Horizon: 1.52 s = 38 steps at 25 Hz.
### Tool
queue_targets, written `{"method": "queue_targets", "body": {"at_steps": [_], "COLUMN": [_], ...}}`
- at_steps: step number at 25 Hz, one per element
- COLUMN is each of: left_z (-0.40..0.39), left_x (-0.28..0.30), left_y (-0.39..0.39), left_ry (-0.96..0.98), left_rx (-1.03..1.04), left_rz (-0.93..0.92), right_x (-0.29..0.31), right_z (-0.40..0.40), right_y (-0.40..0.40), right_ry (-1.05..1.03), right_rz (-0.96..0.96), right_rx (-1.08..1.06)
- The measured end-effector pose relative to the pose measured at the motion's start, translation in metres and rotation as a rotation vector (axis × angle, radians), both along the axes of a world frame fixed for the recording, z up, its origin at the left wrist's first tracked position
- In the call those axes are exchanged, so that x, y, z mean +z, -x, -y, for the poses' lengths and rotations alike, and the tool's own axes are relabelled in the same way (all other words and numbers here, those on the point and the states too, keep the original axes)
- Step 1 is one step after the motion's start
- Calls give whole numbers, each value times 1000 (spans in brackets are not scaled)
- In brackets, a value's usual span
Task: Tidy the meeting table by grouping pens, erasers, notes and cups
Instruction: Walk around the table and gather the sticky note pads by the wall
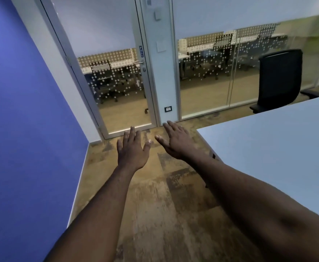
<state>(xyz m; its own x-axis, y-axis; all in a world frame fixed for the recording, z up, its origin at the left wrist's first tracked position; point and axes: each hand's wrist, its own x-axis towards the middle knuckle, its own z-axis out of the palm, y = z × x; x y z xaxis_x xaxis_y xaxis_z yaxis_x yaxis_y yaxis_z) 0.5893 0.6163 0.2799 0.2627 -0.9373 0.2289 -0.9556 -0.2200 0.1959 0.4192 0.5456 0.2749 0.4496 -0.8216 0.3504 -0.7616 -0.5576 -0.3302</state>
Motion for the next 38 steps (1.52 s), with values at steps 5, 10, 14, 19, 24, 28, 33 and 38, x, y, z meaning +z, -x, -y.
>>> {"method": "queue_targets", "body": {"at_steps": [5,10,14,19,24,28,33,38], "left_z": [108,258,374,515,653,786,931,1048], "left_x": [-17,-32,-26,-23,-32,-40,-44,-57], "left_y": [-43,-90,-116,-118,-95,-64,-17,40], "left_ry": [-27,-17,-12,-1,-36,-40,-41,-53], "left_rx": [0,-78,-186,-309,-410,-479,-547,-625], "left_rz": [-18,-10,42,32,24,58,86,81], "right_x": [-18,-29,-30,-35,-48,-61,-56,-55], "right_z": [105,238,333,449,574,698,831,934], "right_y": [-40,-83,-102,-98,-83,-47,4,57], "right_ry": [-16,-16,-34,-74,-70,-79,-118,-102], "right_rz": [-19,-40,-31,18,34,67,61,43], "right_rx": [-9,-88,-190,-310,-404,-469,-534,-618]}}
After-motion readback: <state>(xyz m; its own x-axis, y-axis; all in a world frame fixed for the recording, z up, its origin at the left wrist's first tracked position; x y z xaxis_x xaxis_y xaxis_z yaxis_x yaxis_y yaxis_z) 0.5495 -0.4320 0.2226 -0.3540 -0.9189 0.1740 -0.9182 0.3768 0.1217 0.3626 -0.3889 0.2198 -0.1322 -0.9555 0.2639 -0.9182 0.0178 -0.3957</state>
